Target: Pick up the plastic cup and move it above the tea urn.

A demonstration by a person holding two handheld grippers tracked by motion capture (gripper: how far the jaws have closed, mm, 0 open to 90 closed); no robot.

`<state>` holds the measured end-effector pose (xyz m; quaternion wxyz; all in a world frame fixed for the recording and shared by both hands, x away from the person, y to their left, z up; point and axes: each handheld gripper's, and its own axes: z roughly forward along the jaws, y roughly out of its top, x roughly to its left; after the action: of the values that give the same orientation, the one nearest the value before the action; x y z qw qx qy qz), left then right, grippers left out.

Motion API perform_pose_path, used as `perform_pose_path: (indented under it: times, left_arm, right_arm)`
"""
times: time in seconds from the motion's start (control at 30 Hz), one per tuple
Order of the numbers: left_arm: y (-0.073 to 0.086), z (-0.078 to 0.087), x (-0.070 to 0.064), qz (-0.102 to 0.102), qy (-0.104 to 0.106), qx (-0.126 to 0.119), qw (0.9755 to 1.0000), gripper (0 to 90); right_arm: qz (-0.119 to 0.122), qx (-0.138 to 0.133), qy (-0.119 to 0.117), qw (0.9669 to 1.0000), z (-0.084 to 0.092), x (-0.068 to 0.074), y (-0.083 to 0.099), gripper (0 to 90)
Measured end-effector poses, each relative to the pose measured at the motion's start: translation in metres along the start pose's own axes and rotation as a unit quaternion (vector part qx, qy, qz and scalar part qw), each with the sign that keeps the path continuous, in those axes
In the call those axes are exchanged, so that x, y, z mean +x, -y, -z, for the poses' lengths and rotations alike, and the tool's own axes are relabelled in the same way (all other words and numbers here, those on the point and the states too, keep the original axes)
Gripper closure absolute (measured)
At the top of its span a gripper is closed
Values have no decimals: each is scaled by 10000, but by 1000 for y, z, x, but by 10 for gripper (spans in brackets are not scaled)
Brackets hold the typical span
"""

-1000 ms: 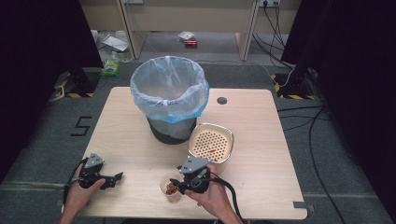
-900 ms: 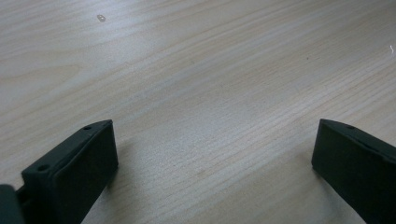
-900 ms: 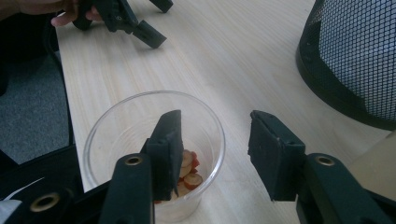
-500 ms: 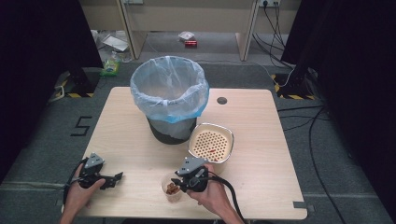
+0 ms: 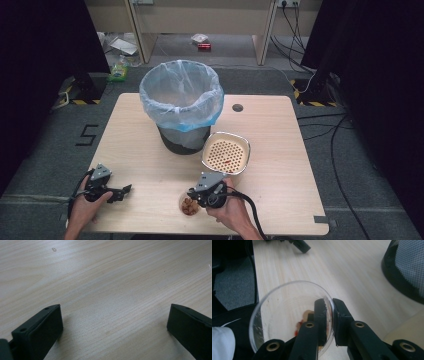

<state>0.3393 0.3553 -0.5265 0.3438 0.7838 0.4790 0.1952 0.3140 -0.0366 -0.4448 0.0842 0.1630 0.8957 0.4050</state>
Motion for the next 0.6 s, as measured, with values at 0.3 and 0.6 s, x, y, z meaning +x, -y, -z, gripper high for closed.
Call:
perform_pose_path:
  times: [0.3,0.6]
  left_arm:
    - [0,0,0,-2,0,1,10000,0]
    - [0,0,0,0,-1,2,10000,0]
  right_arm:
    - [198,-267,205,9992,8,-3,-3,867]
    - [340,-896,176,9952,30,0,-21,868]
